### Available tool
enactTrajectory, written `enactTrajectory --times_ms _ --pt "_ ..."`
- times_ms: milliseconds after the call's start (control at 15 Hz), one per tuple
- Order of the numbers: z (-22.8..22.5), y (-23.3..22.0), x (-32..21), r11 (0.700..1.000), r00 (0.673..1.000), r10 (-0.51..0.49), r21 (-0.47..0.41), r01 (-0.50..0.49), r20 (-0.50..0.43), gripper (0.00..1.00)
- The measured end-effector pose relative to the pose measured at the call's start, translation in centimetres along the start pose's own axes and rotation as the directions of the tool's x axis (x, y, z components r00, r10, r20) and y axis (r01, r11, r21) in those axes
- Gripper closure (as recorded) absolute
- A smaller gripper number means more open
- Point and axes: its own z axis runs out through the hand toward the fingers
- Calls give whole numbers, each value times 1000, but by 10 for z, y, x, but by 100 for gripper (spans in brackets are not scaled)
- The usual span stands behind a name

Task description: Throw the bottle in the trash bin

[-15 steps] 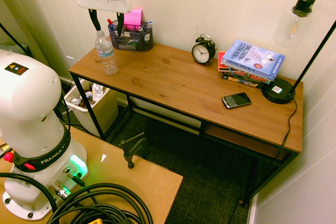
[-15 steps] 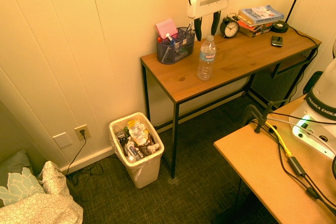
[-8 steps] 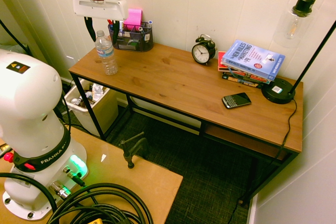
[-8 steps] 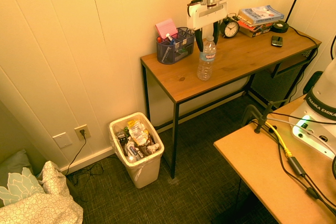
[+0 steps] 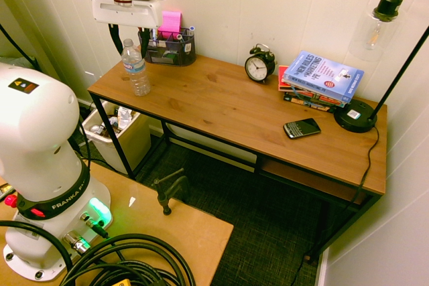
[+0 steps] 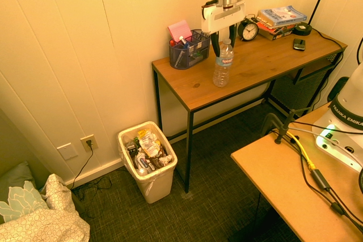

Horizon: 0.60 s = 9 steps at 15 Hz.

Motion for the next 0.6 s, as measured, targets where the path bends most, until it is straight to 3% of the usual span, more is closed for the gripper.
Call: enactTrajectory --times_ms 600 --pt "-1 -1 0 1000 1000 -5 2 5 -2 100"
